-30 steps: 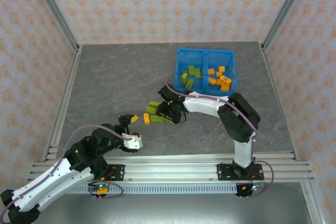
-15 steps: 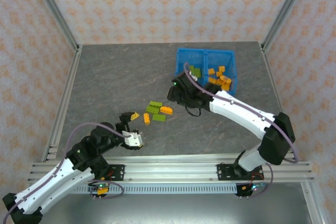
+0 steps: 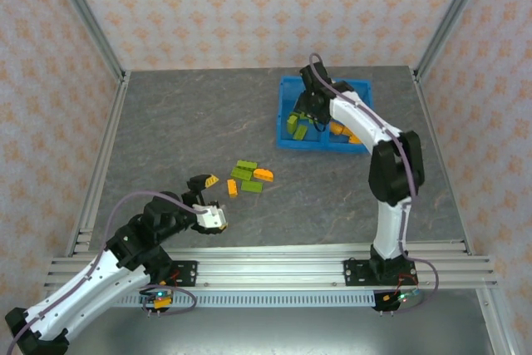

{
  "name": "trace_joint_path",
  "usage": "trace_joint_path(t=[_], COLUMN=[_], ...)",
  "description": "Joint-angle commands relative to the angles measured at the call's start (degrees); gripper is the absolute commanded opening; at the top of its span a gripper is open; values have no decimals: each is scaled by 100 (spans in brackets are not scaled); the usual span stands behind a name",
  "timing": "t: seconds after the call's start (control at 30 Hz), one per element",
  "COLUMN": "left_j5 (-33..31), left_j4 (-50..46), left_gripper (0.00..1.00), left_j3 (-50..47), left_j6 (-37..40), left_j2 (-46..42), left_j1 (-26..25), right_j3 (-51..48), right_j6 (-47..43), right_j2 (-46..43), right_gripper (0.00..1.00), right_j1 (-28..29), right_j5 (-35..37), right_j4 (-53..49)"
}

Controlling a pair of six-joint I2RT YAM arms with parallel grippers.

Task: Sort the legos into containers by color

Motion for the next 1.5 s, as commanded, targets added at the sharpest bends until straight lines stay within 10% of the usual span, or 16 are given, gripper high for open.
trace_joint_path(t=[0.0,0.53,0.97,1.27,1.47], left_j5=[-100,-1638,-2180,-1410,-1107], left_j4=[13,146,-1344,-1756,-1874], left_gripper=[100,100,99,100,100], left_j3=[-32,1123,3767,5288,5917], left_j6=[-126,-2960,-7528,-7741,-7882], left_j2=[-9,1267,4343,7215,8440], left_j1=[70,218,318,677,798], right_j3=[590,1135,-2591,-3014,-3351], right_j6=[74,-32,-1409,-2332,-2354], right_j2=[303,-387,-5211,-5908,-6038], right_gripper=[60,82,95,99,99], right_j1=[1,-27,-2,4,86], right_j5=[-475,-620,-1293,-3465,-3294], right_j4=[-153,-708,234,-1699,-2155])
